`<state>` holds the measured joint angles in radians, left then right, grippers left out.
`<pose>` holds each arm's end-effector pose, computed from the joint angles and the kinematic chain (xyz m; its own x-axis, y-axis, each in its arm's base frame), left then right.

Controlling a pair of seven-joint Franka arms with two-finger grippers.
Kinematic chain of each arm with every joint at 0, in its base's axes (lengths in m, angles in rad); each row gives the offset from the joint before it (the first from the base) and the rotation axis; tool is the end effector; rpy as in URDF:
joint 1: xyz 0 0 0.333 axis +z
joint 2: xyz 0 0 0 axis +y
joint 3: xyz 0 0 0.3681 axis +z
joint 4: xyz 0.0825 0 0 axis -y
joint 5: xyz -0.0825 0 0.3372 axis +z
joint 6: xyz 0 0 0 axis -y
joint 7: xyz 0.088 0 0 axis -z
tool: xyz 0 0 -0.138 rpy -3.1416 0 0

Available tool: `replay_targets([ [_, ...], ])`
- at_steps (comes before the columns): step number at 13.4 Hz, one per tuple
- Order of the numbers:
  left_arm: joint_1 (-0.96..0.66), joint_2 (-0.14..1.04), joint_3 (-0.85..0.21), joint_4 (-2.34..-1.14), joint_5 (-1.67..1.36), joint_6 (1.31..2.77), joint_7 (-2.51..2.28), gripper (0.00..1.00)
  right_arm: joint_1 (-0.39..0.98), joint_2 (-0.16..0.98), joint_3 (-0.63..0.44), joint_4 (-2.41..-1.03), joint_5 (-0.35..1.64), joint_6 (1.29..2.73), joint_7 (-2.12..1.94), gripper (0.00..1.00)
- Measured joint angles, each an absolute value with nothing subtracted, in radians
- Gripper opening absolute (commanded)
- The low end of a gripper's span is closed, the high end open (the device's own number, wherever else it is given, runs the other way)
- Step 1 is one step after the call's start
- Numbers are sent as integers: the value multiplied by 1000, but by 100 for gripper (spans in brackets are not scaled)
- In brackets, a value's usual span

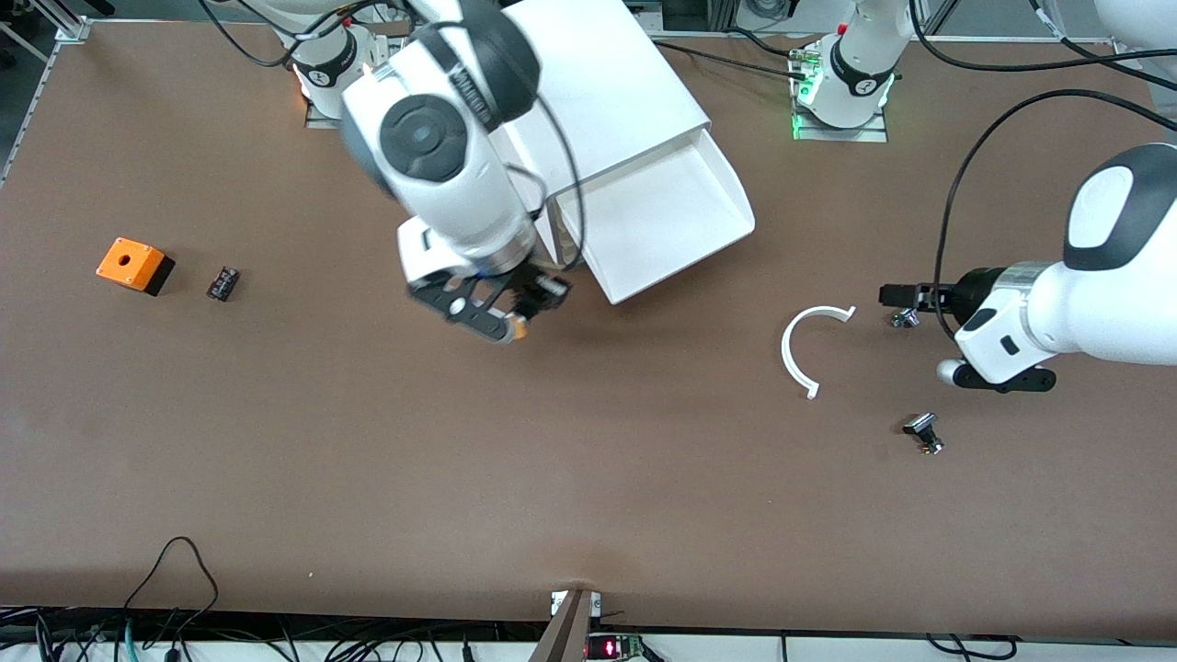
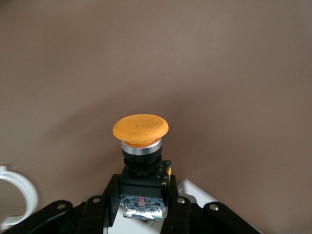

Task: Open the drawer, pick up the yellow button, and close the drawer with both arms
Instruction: 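Shut the drawer with the left gripper while the right gripper lowers the button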

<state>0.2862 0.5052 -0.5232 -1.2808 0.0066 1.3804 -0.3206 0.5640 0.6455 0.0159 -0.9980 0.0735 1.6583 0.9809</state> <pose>0.6125 -0.0706 0.4933 0.9195 0.0647 -0.3878 0.1197 -0.9856 0.1194 0.5990 0.3991 0.4990 0.9161 -0.3964 -0.0607 -0.3997 -0.9148 -0.0581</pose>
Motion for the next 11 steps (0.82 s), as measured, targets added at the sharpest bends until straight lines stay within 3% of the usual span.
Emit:
replay_targets([
  [5,149,504,-531,-1347,12,1646,-668,95,539,585,-209,-1248,78,1791,473,0],
  [11,155,407,-580,-1746,12,2220,-796,95,530,452,-423,-1753,110,2182,54,0],
])
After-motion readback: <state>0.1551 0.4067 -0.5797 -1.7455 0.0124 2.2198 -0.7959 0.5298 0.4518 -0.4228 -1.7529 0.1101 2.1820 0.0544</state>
